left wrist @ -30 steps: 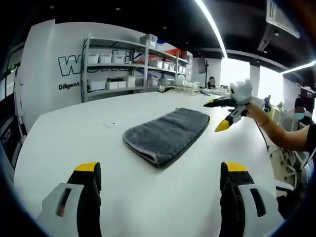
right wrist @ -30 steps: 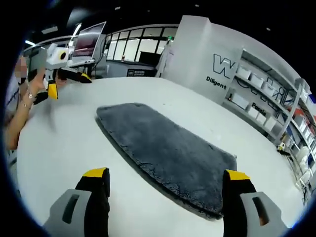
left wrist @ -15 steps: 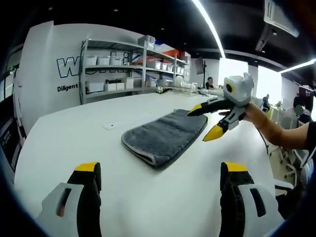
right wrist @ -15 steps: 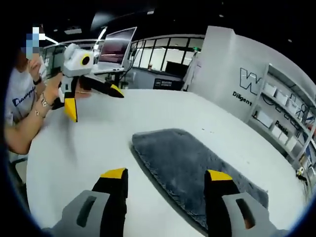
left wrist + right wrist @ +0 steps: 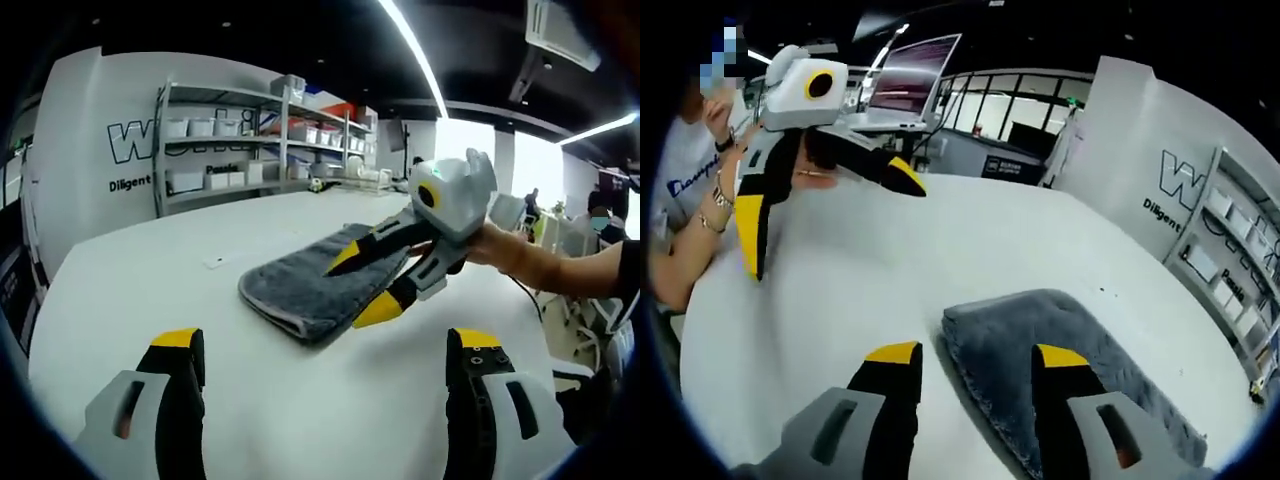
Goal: Open the folded towel by lifting each exposed corner and separating the folded layers until the towel lies flat within the target outline without major curled edges
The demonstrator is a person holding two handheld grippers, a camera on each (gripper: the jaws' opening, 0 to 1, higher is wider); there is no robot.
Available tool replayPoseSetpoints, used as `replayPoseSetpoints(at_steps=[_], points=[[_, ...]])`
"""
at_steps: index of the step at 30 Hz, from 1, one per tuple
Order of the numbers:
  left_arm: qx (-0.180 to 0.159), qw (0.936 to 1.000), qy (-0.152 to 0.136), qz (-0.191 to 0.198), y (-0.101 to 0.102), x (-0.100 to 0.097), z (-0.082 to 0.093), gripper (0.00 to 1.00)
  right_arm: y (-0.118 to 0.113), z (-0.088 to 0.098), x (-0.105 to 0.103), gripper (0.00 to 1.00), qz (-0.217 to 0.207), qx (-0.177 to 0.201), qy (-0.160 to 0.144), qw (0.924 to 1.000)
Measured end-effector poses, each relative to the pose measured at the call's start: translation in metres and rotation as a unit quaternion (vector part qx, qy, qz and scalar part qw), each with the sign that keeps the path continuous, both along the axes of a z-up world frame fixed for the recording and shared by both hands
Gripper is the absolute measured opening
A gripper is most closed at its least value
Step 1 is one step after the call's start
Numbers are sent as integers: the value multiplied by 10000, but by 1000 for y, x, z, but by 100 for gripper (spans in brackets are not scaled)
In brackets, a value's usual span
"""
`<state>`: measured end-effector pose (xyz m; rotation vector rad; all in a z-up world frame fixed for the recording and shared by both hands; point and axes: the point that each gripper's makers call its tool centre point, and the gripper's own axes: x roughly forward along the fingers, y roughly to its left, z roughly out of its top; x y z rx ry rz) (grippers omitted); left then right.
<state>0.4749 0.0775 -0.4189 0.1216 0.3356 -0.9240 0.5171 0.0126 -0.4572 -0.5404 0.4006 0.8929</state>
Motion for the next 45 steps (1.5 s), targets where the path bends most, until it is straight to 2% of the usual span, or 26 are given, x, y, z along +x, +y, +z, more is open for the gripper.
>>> replayPoseSetpoints(at_steps=[7, 11, 16, 20, 22, 25, 26, 28, 31, 37, 45], points=[[-49, 10000, -39, -27, -1, -4, 1, 99, 21, -12, 0, 36, 203, -222, -62, 9995], [8, 10000, -31, -66, -3, -6, -1, 99, 29, -17, 2, 30, 300, -342, -125, 9989], [70, 9999, -25, -98, -6, -9, -3, 99, 34, -19, 10, 25, 232, -483, -283, 9982], [77, 9999, -27, -108, -6, -10, -3, 99, 31, -33, 15, 25, 124, -798, -245, 9964], [69, 9999, -16, -98, -6, -9, -3, 99, 32, -36, 14, 24, 161, -782, -227, 9965], [95, 9999, 21, -104, -6, -9, -5, 99, 30, -34, 18, 14, 96, -643, -316, 9974], [92, 9999, 38, -114, -6, -9, -6, 99, 29, -33, 19, 13, 119, -597, -318, 9976], [112, 9999, 48, -103, -6, -8, -7, 99, 29, -34, 18, 12, 92, -416, -132, 9990], [92, 9999, 53, -118, -5, -8, -7, 99, 27, -31, 18, 7, 175, -423, -234, 9987], [136, 9998, 72, -81, -5, -6, -9, 98, 22, -22, 17, 4, 117, -166, -57, 9998], [207, 9997, 94, -125, -7, -6, -11, 98, 13, -4, 23, 3, 27, -92, -220, 9997]])
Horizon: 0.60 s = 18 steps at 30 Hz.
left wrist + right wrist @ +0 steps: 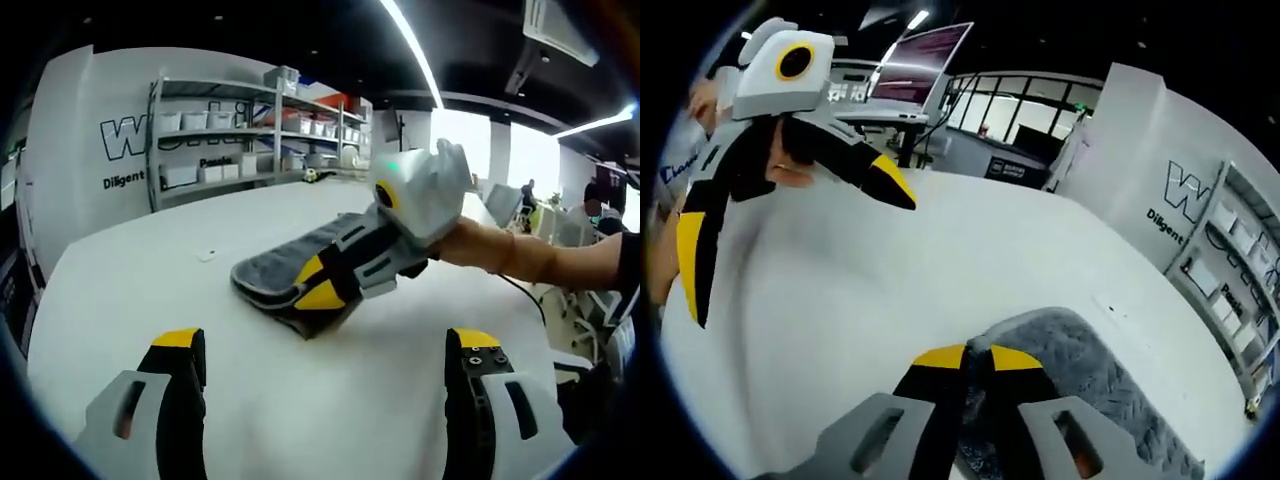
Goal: Open the folded towel by lifting each exposed corner and separating the folded layers until the towel lies flat within the target outline without major curled edges
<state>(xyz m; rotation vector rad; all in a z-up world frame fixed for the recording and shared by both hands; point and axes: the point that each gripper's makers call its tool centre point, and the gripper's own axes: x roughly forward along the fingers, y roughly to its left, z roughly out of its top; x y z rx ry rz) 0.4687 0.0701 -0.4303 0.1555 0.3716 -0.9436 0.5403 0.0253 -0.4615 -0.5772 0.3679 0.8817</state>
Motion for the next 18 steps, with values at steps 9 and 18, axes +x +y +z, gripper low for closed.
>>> replayPoseSetpoints(at_steps=[9, 18], points=[[-1, 10000, 13, 61, 2, 2, 0, 98, -31, 28, 11, 2, -378, 177, -237, 9988], [26, 10000, 28, 76, 3, 2, -2, 98, -66, 41, 13, 2, -706, 119, -365, 9968]])
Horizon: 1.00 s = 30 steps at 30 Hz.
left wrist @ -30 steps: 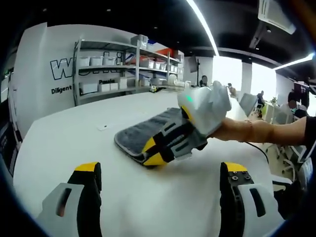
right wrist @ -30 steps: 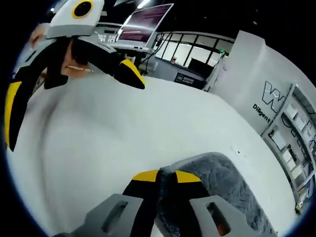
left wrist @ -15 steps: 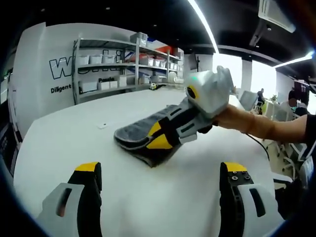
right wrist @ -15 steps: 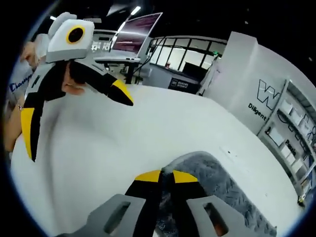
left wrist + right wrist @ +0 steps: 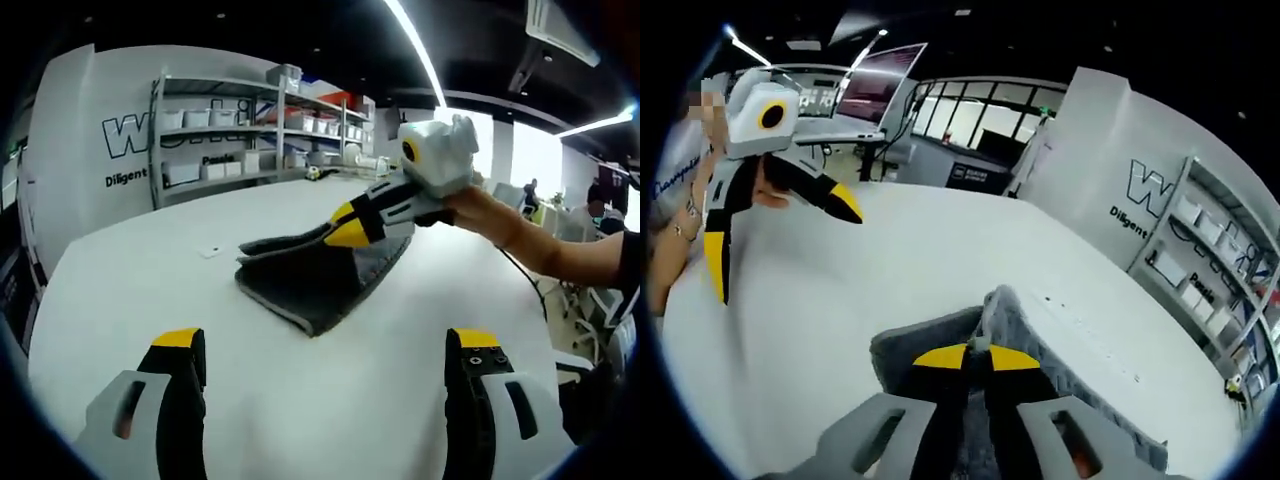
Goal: Open the folded towel by lifting each exposed corner and separating the folded layers until the towel lies flat within the target outline without major curled edges
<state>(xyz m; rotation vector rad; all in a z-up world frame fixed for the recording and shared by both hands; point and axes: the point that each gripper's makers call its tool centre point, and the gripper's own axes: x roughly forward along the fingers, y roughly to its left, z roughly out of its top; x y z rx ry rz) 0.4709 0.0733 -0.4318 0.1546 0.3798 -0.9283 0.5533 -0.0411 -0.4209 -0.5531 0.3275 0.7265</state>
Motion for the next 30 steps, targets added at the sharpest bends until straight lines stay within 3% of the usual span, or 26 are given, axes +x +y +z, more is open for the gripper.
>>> replayPoseSetpoints(at_steps=[16, 23, 30], points=[[45, 10000, 19, 37, 2, 2, -2, 98, -48, 27, -2, 2, -310, -347, -345, 9983], [69, 10000, 38, 52, 2, 3, -4, 98, -82, 46, -1, 2, -627, -308, -516, 9962], [57, 9999, 36, 96, 4, 4, -3, 98, -110, 52, -3, 2, -841, -430, -570, 9939]])
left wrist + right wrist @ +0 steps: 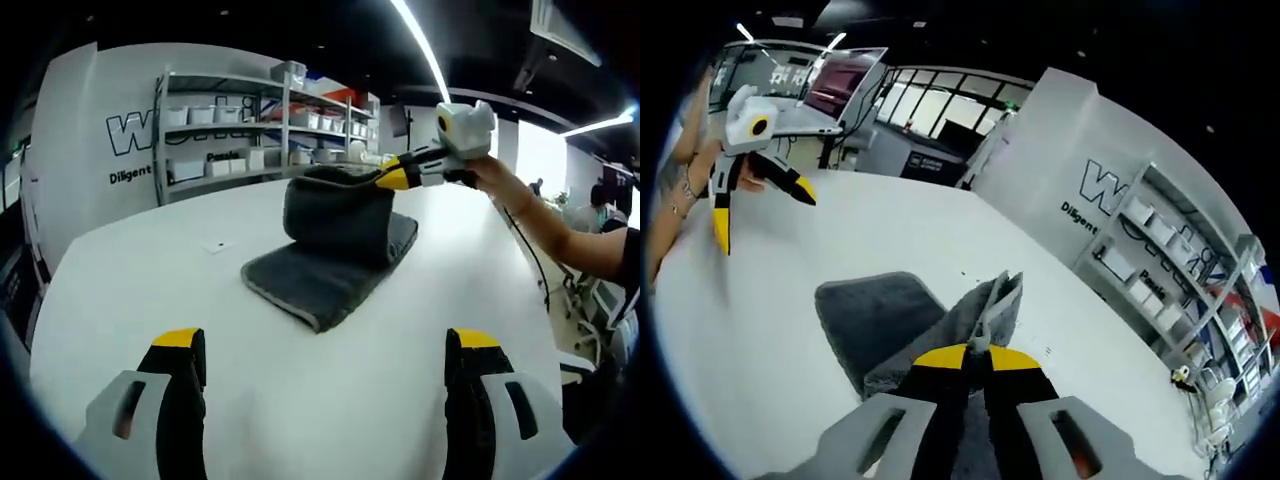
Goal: Open the folded towel by lifting each exposed corner and separating the folded layers until the towel lies flat within the target outline without major curled edges
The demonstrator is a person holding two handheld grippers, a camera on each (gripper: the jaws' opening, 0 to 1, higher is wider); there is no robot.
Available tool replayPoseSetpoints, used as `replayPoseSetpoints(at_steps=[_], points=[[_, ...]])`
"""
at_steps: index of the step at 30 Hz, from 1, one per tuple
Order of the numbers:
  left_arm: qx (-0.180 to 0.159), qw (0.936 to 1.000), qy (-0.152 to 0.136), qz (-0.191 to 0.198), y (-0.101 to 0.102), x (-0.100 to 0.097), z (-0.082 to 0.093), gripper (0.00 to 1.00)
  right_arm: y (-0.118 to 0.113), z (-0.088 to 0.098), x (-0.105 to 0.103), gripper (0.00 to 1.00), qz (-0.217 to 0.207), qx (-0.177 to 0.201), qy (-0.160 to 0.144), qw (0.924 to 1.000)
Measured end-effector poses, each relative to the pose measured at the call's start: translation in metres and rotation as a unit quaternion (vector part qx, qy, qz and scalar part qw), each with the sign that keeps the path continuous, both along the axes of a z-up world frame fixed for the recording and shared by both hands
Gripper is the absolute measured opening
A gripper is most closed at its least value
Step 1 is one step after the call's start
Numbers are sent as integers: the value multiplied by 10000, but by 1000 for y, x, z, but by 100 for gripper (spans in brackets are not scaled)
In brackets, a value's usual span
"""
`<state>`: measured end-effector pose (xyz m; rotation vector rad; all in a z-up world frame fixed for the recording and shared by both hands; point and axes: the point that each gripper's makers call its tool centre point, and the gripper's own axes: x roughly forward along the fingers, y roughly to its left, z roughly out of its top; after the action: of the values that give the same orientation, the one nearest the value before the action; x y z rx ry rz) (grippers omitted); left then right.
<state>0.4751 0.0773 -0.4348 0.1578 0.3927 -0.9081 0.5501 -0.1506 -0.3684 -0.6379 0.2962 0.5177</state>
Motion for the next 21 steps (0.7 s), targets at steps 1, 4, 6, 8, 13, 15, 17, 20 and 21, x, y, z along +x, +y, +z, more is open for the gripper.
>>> replayPoseSetpoints(at_steps=[1, 4, 6, 8, 13, 15, 17, 20, 21], points=[[6, 10000, 6, 3, 0, 0, -1, 98, -5, 1, 0, 2, -55, -41, -32, 10000], [45, 10000, 21, 15, 0, 1, -2, 98, -22, 6, 4, 2, -221, -145, -104, 9996], [44, 10000, 23, 11, 0, 0, -2, 98, -34, 7, 5, 2, -335, -314, -141, 9988], [44, 10000, 25, 16, 0, 1, -2, 98, -44, 8, 7, 2, -431, -425, -166, 9980], [77, 10000, 47, 27, 1, 1, -4, 98, -70, 6, 9, 2, -649, -599, -143, 9960], [88, 9999, 46, 33, 1, 1, -4, 98, -80, 6, 8, 2, -709, -626, -130, 9954], [103, 9999, 49, 34, 1, 2, -5, 98, -90, 5, 8, 2, -784, -651, -95, 9947], [127, 9999, 48, 41, 1, 2, -5, 98, -105, 4, 8, 2, -893, -744, -68, 9932], [132, 9999, 49, 38, 1, 2, -5, 98, -110, 4, 8, 2, -937, -748, -51, 9928]])
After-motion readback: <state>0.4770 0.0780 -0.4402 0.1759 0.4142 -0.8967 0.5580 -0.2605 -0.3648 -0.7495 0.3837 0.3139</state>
